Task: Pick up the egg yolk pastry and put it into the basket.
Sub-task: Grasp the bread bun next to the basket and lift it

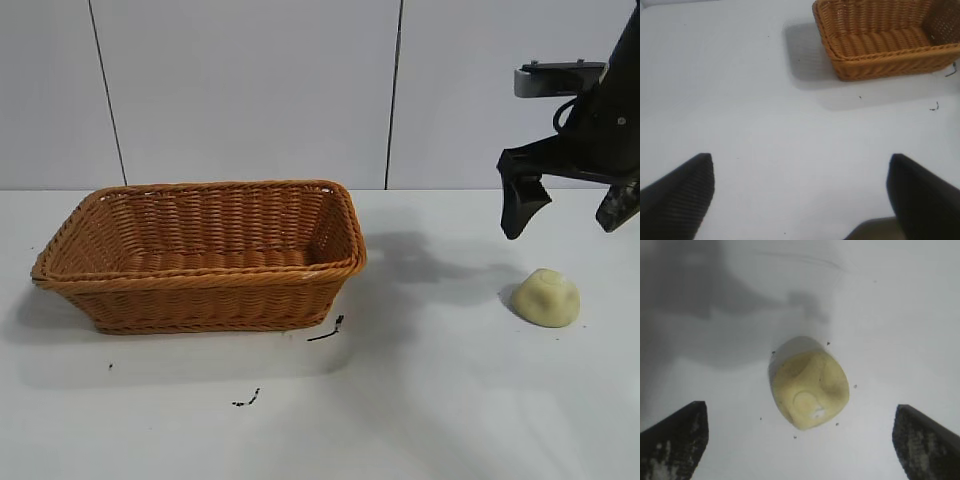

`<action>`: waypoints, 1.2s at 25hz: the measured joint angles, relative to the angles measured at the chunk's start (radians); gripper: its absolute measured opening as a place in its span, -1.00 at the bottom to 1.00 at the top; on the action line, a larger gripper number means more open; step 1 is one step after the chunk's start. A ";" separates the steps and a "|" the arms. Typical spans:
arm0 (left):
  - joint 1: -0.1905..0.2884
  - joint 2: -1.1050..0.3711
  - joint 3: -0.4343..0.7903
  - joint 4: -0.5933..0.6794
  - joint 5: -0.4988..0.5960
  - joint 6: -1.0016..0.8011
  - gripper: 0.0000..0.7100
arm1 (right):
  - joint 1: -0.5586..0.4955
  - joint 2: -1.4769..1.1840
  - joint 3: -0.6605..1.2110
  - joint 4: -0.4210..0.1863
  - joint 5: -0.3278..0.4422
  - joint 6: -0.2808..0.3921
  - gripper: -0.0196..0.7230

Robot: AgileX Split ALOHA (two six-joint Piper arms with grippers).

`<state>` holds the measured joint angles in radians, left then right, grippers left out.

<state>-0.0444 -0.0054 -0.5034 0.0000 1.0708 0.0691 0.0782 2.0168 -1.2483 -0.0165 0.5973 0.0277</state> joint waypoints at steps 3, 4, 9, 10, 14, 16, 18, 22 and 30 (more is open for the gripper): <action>0.000 0.000 0.000 0.000 0.000 0.000 0.96 | 0.000 0.041 0.000 0.000 -0.022 0.000 0.92; 0.000 0.000 0.000 0.000 0.000 0.000 0.96 | 0.000 0.050 0.000 0.000 -0.023 0.000 0.92; 0.000 0.000 0.000 0.000 0.000 0.000 0.96 | 0.000 0.060 0.000 0.000 -0.032 0.000 0.92; 0.000 0.000 0.000 0.000 0.000 0.000 0.96 | 0.000 0.061 0.000 0.000 -0.036 0.000 0.92; 0.000 0.000 0.000 0.000 0.000 0.000 0.96 | 0.000 0.071 0.000 0.000 -0.034 0.000 0.67; 0.000 0.000 0.000 0.000 0.000 0.000 0.96 | 0.000 0.077 0.000 0.000 -0.025 0.000 0.47; 0.000 0.000 0.000 0.000 0.000 0.000 0.96 | 0.000 0.077 0.000 -0.002 -0.024 0.000 0.20; 0.000 0.000 0.000 0.000 0.000 0.000 0.96 | 0.000 0.077 -0.003 -0.003 -0.021 0.000 -0.34; 0.000 0.000 0.000 0.000 0.000 0.000 0.96 | 0.000 0.012 -0.029 -0.012 0.058 -0.014 -0.51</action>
<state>-0.0444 -0.0054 -0.5034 0.0000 1.0708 0.0691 0.0782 2.0293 -1.2770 -0.0286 0.6557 0.0137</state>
